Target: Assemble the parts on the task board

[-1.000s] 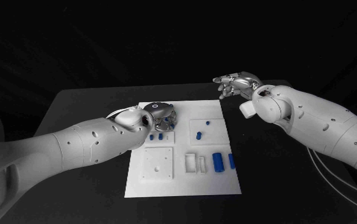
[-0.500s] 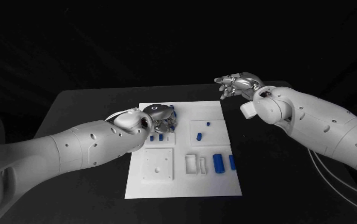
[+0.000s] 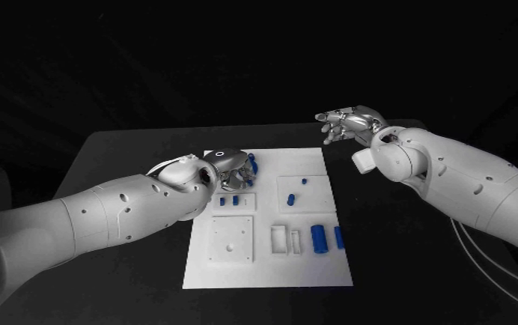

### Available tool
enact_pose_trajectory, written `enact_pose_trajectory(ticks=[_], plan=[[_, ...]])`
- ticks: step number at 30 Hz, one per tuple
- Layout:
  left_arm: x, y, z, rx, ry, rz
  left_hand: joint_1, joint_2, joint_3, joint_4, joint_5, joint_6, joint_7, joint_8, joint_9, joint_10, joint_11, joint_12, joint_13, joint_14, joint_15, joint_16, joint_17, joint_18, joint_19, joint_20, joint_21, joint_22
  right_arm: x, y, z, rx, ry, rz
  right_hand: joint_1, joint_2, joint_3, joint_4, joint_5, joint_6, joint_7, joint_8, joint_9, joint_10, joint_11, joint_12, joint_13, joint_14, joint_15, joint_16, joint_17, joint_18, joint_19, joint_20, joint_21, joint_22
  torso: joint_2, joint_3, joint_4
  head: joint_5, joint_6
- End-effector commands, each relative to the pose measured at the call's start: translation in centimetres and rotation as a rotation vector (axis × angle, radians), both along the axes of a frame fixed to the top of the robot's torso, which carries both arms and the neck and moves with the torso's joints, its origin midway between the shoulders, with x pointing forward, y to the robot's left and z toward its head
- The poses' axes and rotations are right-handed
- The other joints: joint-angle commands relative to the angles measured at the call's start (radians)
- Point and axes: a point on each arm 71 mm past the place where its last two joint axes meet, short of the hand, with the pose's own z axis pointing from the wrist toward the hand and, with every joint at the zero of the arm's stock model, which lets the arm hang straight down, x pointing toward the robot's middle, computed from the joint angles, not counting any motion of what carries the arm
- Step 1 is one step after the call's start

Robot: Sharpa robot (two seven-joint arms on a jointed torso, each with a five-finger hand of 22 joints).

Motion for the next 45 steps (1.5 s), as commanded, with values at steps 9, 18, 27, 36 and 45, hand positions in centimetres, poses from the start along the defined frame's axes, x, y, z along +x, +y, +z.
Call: enact_pose_trajectory(ticks=[9,18,27,36,45], plan=[[-0.4,1.7,1.3,-0.053,0.031,0.038,0.001,-0.002,0.003,-0.005,0.003,-0.005,-0.001,0.006,0.0,-0.008,0.001,-0.002,0.0,0.006,0.001,-0.01,0.003,0.012,-0.001,-0.003,-0.005,0.018,0.0,-0.2,0.1,0.002,-0.011,-0.002,0.003,-0.007,0.002,-0.001,0.006,0.008,0.002,-0.002,0.001,0.007,0.0,-0.012,-0.005,0.003,0.0,-0.014,-0.007,-0.014,0.0,0.002,-0.003,-0.011,0.001,-0.0001,0.0002,0.004,-0.002],[-0.4,3.3,1.2,-0.03,0.053,0.072,0.004,-0.004,0.004,-0.007,0.003,-0.005,0.0,0.006,0.0,-0.009,0.001,-0.002,0.0,0.004,0.002,-0.013,0.004,0.012,-0.003,-0.002,-0.005,0.019,0.0,-0.3,0.1,-0.001,-0.008,-0.002,0.004,-0.008,0.002,-0.001,0.006,0.008,0.002,-0.003,0.0,0.008,0.0,-0.017,-0.007,0.006,0.0,-0.022,-0.012,-0.014,0.001,0.002,-0.004,-0.023,0.0,-0.0022,0.0007,0.007,-0.008],[-0.3,3.9,1.1,-0.017,0.057,0.086,0.006,-0.005,0.004,-0.007,0.003,-0.005,0.0,0.006,0.0,-0.009,0.001,-0.002,0.0,0.004,0.002,-0.014,0.006,0.012,-0.004,-0.002,-0.005,0.019,0.0,-0.3,0.0,-0.001,-0.007,0.0,0.005,-0.008,0.002,-0.001,0.006,0.007,0.002,-0.003,0.0,0.008,0.0,-0.017,-0.007,0.006,0.0,-0.022,-0.012,-0.014,0.002,0.002,-0.004,-0.024,0.0,-0.0015,-0.0015,0.014,-0.008],[0.0,4.7,0.9,0.005,0.068,0.105,0.009,-0.008,0.004,-0.011,0.002,-0.004,0.0,0.006,0.0,-0.008,0.002,-0.002,0.0,0.002,0.002,-0.016,0.006,0.013,-0.006,-0.002,-0.004,0.02,0.1,-0.4,0.0,-0.002,-0.007,-0.002,0.003,-0.008,0.001,0.0,0.005,0.008,0.002,-0.003,0.0,0.009,0.0,-0.019,-0.009,0.007,0.0,-0.026,-0.013,-0.014,0.002,0.002,-0.004,-0.031,0.001,0.0006,-0.001,0.013,-0.011],[0.1,4.5,0.8,0.016,0.08,0.104,0.01,-0.007,0.004,-0.011,0.001,-0.004,0.0,0.006,0.0,-0.008,0.002,-0.002,0.0,0.001,0.003,-0.018,0.007,0.013,-0.009,-0.002,-0.002,0.02,0.1,-0.3,0.0,-0.004,-0.007,0.0,0.003,-0.009,-0.001,0.0,0.005,0.008,0.002,-0.003,0.0,0.01,0.0,-0.02,-0.009,0.008,0.001,-0.028,-0.013,-0.014,0.002,0.002,-0.004,-0.036,0.001,0.0005,-0.0027,0.016,-0.011]])
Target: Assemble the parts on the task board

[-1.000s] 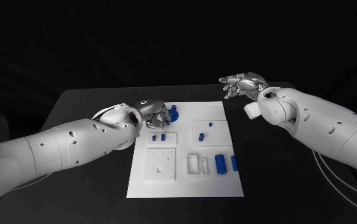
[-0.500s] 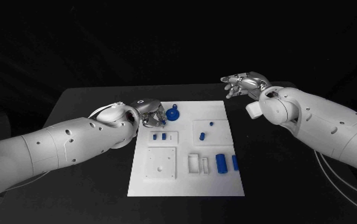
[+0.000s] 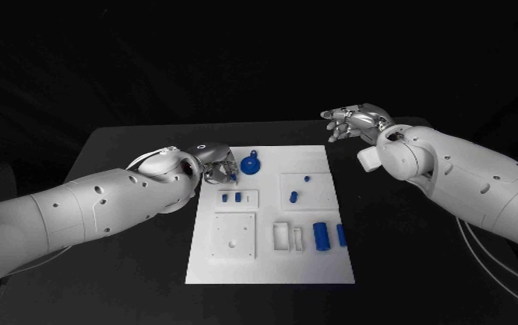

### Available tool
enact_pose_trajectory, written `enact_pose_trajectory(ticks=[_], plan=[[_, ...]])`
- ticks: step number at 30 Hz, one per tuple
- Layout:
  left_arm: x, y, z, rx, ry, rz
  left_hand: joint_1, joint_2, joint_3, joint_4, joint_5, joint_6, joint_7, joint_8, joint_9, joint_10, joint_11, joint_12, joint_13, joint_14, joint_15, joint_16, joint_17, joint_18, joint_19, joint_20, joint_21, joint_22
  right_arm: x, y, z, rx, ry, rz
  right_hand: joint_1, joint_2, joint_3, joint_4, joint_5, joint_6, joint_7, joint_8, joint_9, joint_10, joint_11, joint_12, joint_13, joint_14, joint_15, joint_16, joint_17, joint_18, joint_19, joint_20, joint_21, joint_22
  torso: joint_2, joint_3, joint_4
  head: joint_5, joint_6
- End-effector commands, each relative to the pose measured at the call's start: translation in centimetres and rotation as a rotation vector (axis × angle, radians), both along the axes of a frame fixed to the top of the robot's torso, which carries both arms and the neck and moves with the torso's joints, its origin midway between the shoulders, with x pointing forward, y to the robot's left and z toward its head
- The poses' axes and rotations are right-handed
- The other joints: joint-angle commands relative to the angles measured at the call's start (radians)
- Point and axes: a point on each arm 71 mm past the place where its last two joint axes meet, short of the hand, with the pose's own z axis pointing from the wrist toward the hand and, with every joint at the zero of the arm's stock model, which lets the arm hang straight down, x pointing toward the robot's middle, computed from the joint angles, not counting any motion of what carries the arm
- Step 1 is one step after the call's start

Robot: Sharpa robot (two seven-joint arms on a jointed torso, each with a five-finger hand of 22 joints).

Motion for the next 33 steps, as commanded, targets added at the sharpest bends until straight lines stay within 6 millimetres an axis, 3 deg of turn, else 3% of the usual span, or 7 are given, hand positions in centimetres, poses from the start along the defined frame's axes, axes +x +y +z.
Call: enact_pose_trajectory(ticks=[1,27,33], plan=[[0.0,-0.17,-0.12,0.015,0.019,-0.007,0.005,-0.001,0.001,-0.008,0.001,-0.002,0.002,0.002,0.001,-0.008,0.002,-0.002,0.001,0.001,0.002,-0.003,0.001,0.019,-0.006,0.0,-0.002,0.02,0.0,0.1,0.08,0.0,-0.008,0.01,0.003,-0.009,0.0,0.0,0.005,0.005,-0.001,-0.003,0.0,0.01,0.0,-0.007,-0.002,0.008,0.001,-0.003,-0.001,-0.009,0.002,0.002,-0.004,-0.001,0.0,0.0001,-0.001,0.001,0.0],[0.02,-0.7,-0.46,0.034,0.052,-0.015,0.005,0.001,0.0,-0.009,0.001,-0.002,0.002,0.002,0.002,-0.008,0.002,-0.002,0.001,-0.002,0.002,-0.006,0.003,0.018,-0.01,0.0,0.001,0.021,0.0,0.09,0.09,-0.002,-0.009,0.008,0.003,-0.009,-0.002,0.0,0.006,0.005,-0.001,-0.003,0.0,0.01,0.0,-0.008,-0.003,0.009,0.001,-0.006,-0.002,-0.009,0.003,0.002,-0.004,-0.009,0.0,-0.0014,0.0002,0.001,-0.001],[0.1,-0.61,-0.56,0.041,0.058,-0.009,0.006,0.002,0.0,-0.011,0.001,-0.002,0.002,0.002,0.002,-0.008,0.002,-0.002,0.001,-0.003,0.002,-0.007,0.004,0.018,-0.012,0.0,0.003,0.021,-0.01,0.1,0.1,-0.002,-0.009,0.009,0.003,-0.009,-0.002,0.0,0.006,0.005,-0.001,-0.003,0.0,0.01,0.0,-0.008,-0.003,0.009,0.001,-0.006,-0.002,-0.009,0.003,0.002,-0.004,-0.009,0.0,-0.0001,-0.0011,0.001,-0.002]])
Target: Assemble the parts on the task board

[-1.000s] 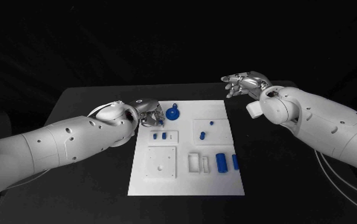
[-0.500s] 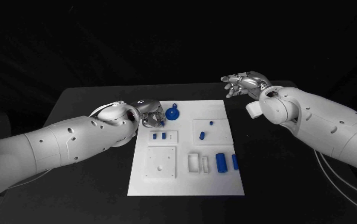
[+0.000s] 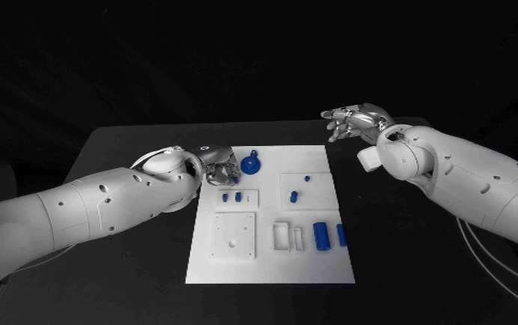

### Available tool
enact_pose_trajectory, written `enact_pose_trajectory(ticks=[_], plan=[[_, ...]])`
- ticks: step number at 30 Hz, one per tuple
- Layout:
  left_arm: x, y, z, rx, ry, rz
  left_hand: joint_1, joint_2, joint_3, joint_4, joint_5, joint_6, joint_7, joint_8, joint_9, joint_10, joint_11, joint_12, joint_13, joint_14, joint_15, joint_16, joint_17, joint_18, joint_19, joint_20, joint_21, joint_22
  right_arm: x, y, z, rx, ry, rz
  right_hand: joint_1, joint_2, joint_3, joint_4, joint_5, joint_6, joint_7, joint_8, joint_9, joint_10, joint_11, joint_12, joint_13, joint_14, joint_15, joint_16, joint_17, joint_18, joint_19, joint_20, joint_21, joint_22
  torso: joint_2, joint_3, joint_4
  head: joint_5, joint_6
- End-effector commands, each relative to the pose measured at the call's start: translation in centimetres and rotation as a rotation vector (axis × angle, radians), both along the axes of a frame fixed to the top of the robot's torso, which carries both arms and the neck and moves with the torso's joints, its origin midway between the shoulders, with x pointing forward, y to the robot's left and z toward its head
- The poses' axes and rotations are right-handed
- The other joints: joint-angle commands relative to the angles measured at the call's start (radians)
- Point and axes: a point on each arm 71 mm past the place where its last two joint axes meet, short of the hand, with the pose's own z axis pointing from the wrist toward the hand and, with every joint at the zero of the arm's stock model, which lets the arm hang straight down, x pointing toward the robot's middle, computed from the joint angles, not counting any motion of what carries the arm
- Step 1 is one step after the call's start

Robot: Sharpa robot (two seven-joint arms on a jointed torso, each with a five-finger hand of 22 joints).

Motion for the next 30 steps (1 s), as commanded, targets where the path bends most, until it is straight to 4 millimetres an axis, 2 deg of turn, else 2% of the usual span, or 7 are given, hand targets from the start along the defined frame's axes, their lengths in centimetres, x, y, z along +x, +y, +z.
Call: enact_pose_trajectory(ticks=[1,30], plan=[[-0.01,-0.06,-0.22,0.018,0.021,-0.002,0.006,0.002,0.001,-0.007,0.001,0.001,0.005,0.003,0.002,-0.008,0.002,-0.002,0.001,-0.003,0.002,-0.007,0.001,0.01,-0.007,-0.003,0.003,0.021,-0.01,0.1,0.1,0.0,-0.009,0.009,0.003,-0.009,-0.002,0.0,0.006,0.003,0.001,-0.003,0.0,0.008,0.002,-0.002,-0.001,0.009,0.001,-0.006,-0.001,-0.008,0.003,0.002,-0.004,-0.001,0.0,0.0004,-0.0011,0.0,0.0],[-0.08,-0.2,0.0,-0.002,-0.012,-0.012,0.011,0.003,0.002,-0.017,0.005,0.007,0.004,0.003,0.002,-0.002,0.001,-0.002,0.002,0.0,0.001,-0.006,0.003,0.012,-0.009,-0.004,0.012,0.021,-0.02,0.22,0.07,0.001,-0.008,0.014,0.005,-0.008,-0.001,-0.001,0.007,0.004,0.0,-0.003,0.0,0.009,0.002,-0.004,-0.002,0.01,0.0,-0.009,0.0,-0.008,0.005,0.002,0.0,-0.015,0.0,0.0002,-0.0005,0.0,0.0]])
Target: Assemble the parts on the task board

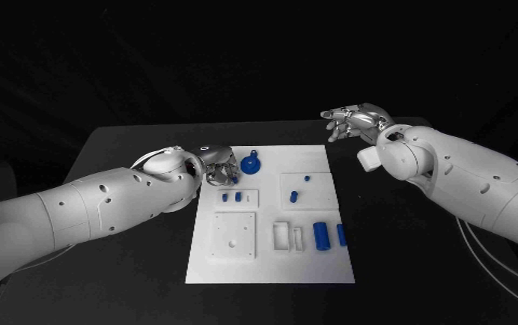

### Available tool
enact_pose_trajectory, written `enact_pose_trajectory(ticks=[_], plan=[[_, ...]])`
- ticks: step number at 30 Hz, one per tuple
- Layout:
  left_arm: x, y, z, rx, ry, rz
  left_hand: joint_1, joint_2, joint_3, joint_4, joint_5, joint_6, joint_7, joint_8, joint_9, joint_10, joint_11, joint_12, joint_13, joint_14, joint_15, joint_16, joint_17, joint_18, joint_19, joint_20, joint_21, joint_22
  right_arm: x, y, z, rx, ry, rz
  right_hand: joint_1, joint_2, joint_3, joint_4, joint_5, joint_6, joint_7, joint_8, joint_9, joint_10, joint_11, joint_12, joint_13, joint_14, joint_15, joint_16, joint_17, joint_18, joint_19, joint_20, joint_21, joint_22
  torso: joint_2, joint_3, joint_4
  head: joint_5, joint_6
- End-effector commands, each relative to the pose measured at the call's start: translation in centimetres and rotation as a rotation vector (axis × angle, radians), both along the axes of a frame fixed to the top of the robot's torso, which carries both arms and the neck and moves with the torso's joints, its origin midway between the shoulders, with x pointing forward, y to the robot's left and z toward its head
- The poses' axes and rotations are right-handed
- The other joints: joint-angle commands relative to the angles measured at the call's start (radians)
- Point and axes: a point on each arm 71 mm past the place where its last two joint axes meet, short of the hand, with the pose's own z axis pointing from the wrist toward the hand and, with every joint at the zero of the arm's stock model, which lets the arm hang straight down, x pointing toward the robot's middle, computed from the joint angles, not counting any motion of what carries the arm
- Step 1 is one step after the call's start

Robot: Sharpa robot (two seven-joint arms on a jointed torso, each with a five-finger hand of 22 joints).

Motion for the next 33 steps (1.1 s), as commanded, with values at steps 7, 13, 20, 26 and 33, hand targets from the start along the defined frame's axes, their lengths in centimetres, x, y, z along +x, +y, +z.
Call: enact_pose_trajectory(ticks=[7,13,20,26,33], plan=[[-0.13,-0.22,0.14,-0.012,-0.024,-0.018,0.01,0.003,0.001,-0.008,0.006,0.006,0.001,0.006,0.001,0.0,0.001,-0.002,0.001,0.002,0.0,-0.005,0.002,0.015,-0.004,-0.001,0.007,0.021,-0.02,0.12,0.06,0.0,-0.007,0.013,0.005,-0.008,-0.001,-0.001,0.007,0.004,0.001,-0.003,0.0,0.006,-0.002,-0.004,-0.001,0.01,0.0,-0.003,0.0,-0.008,0.005,0.002,0.0,-0.003,0.0,-0.0003,0.0002,0.001,-0.001],[-0.13,-0.15,0.17,-0.014,-0.027,-0.015,0.01,0.003,0.002,-0.01,0.007,0.007,0.001,0.006,0.001,0.0,0.0,-0.002,0.001,0.002,0.0,-0.006,0.002,0.015,-0.004,-0.001,0.009,0.021,-0.02,0.11,0.06,0.0,-0.007,0.013,0.005,-0.008,-0.001,-0.001,0.007,0.004,0.001,-0.003,0.0,0.006,-0.002,-0.004,-0.001,0.01,0.0,-0.003,0.0,-0.008,0.005,0.002,0.0,-0.003,0.0,0.0001,0.0003,0.001,-0.001],[-0.09,-0.04,0.2,-0.016,-0.034,-0.011,0.01,0.004,0.004,-0.013,0.007,0.007,0.001,0.006,0.001,0.0,0.001,-0.002,0.001,0.002,0.0,-0.007,0.002,0.016,-0.004,-0.001,0.01,0.021,-0.02,0.12,0.05,0.0,-0.007,0.013,0.005,-0.008,-0.001,-0.001,0.007,0.004,0.001,-0.003,0.0,0.006,-0.002,-0.004,-0.001,0.01,0.0,-0.003,0.0,-0.008,0.005,0.002,0.0,-0.003,0.0,0.0002,-0.0006,0.002,-0.001],[-0.08,0.06,0.2,-0.015,-0.034,-0.01,0.01,0.004,0.004,-0.013,0.008,0.008,0.001,0.006,0.001,0.0,0.001,-0.002,0.001,0.003,0.0,-0.007,0.002,0.016,-0.004,-0.001,0.01,0.021,-0.02,0.11,0.04,0.0,-0.006,0.014,0.005,-0.008,-0.001,-0.001,0.007,0.004,0.001,-0.003,0.0,0.006,-0.002,-0.004,-0.001,0.01,0.0,-0.003,0.0,-0.008,0.005,0.002,0.0,-0.003,0.0,0.0002,-0.0007,0.001,-0.002],[-0.1,0.05,0.14,-0.01,-0.027,-0.009,0.01,0.004,0.005,-0.014,0.008,0.008,0.001,0.006,0.001,0.001,0.001,-0.002,0.001,0.003,0.0,-0.008,0.002,0.016,-0.005,-0.001,0.011,0.021,-0.02,0.11,0.03,-0.001,-0.006,0.014,0.005,-0.008,-0.001,-0.001,0.007,0.004,0.001,-0.003,0.0,0.006,-0.002,-0.004,-0.001,0.01,0.0,-0.003,0.0,-0.008,0.005,0.002,0.0,-0.003,0.0,0.0004,-0.0003,0.001,-0.003]])
